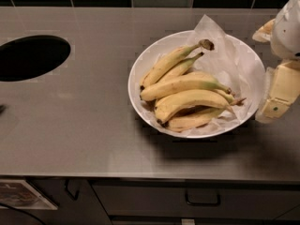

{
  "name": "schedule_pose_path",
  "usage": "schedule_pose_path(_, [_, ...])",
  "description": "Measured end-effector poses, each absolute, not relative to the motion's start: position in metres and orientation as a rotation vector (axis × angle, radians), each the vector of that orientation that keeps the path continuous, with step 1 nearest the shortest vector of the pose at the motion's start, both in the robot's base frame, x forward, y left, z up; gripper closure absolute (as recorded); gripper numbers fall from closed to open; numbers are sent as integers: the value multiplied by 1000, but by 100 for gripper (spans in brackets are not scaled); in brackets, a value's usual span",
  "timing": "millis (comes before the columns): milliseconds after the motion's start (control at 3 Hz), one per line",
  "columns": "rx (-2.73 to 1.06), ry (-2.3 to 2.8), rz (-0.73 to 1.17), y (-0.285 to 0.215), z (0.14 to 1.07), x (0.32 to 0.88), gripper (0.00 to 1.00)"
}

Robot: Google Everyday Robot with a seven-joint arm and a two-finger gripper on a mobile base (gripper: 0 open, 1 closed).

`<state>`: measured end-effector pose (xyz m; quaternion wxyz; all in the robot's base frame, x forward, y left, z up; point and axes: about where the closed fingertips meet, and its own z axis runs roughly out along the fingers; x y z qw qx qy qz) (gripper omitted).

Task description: Pick banana from white bowl

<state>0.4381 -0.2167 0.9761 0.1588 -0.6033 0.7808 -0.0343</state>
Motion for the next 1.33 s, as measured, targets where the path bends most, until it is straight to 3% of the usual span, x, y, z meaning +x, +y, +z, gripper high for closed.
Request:
schedule_pose_path(333, [-1725,2232,-98,-217,976,438,0])
schedule_pose_path(1000, [-1869,2026,-1,-150,984,440,1])
schedule_pose_path(1333, [-1952,1901,55,-116,988,429,17])
